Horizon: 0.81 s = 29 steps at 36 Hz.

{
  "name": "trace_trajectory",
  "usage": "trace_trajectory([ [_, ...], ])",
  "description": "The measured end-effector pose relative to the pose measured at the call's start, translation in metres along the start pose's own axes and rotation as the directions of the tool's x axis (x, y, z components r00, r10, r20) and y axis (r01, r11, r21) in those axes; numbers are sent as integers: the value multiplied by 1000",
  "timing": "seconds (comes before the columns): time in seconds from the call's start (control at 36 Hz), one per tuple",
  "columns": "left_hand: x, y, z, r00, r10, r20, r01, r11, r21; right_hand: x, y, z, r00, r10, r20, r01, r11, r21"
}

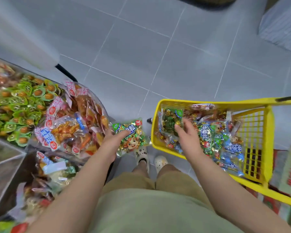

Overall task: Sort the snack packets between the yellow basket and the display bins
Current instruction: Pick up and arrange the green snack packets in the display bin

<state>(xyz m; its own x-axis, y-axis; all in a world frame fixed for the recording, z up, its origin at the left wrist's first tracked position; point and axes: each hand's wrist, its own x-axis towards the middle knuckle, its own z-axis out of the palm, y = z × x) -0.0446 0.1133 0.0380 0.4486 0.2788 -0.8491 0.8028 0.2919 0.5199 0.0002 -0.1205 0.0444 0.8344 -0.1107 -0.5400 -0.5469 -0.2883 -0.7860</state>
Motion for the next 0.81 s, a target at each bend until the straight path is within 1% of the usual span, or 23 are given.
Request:
trace_trajectory([
  [0.06, -13, 8, 0, 1000, -22, 15, 22, 999, -35, -16, -23, -4, 977, -189, 104, 188, 982, 14],
  [0.08, -20, 12, 0, 999, -32, 36, 35, 997, -63, -22, -35, -5, 946, -274, 171, 276, 961, 9],
  [0.11, -28, 16, -1, 998, -27, 62, 33, 994, -101, -28, -46, -6, 905, -343, 250, 358, 934, -13],
  [0.17, -46, 22, -2, 995, 19, 93, -1, 981, -193, -36, -65, -6, 794, -433, 426, 519, 848, -105],
  [0.19, -54, 22, -3, 995, 49, 92, -25, 971, -239, -38, -74, -6, 733, -453, 507, 588, 797, -138],
  [0.25, -73, 20, -5, 993, 104, 51, -84, 949, -302, -44, -90, -6, 632, -433, 643, 658, 738, -150],
  [0.31, -95, 16, -9, 986, 167, 0, -156, 917, -367, -53, -103, -4, 542, -405, 737, 684, 721, -108],
  [0.33, -105, 13, -12, 981, 195, -24, -187, 891, -413, -59, -108, -2, 501, -404, 766, 682, 729, -62],
  [0.36, -115, 8, -16, 974, 221, -46, -217, 860, -462, -67, -112, 2, 477, -417, 773, 665, 747, -7],
  [0.39, -127, 3, -21, 967, 248, -64, -245, 826, -507, -75, -115, 8, 481, -447, 755, 637, 770, 50],
  [0.44, -151, -9, -31, 951, 293, -96, -293, 762, -578, -90, -120, 22, 545, -513, 663, 578, 803, 145],
  [0.47, -163, -16, -38, 946, 303, -111, -306, 734, -606, -97, -121, 30, 569, -548, 613, 576, 798, 178],
  [0.5, -174, -24, -44, 944, 305, -127, -315, 713, -627, -104, -122, 37, 573, -576, 583, 584, 786, 203],
  [0.53, -186, -31, -51, 944, 292, -155, -321, 699, -639, -111, -122, 44, 558, -588, 585, 587, 778, 222],
  [0.56, -197, -38, -57, 943, 271, -191, -329, 687, -648, -118, -122, 50, 533, -580, 616, 577, 782, 237],
  [0.61, -218, -52, -69, 932, 221, -286, -358, 667, -653, -132, -123, 62, 487, -513, 707, 518, 821, 238],
  [0.67, -239, -66, -80, 897, 222, -382, -428, 650, -627, -145, -122, 75, 487, -392, 781, 432, 885, 174],
  [0.69, -247, -72, -85, 880, 232, -415, -459, 640, -616, -153, -121, 82, 491, -306, 816, 402, 910, 99],
  [0.75, -261, -87, -96, 846, 219, -486, -508, 603, -615, -169, -118, 95, 469, -86, 879, 338, 937, -88],
  [0.78, -266, -94, -102, 829, 194, -524, -526, 589, -614, -178, -115, 100, 441, 26, 897, 265, 951, -157],
  [0.81, -271, -102, -110, 821, 166, -547, -530, 579, -620, -188, -113, 105, 396, 127, 910, 162, 965, -205],
])
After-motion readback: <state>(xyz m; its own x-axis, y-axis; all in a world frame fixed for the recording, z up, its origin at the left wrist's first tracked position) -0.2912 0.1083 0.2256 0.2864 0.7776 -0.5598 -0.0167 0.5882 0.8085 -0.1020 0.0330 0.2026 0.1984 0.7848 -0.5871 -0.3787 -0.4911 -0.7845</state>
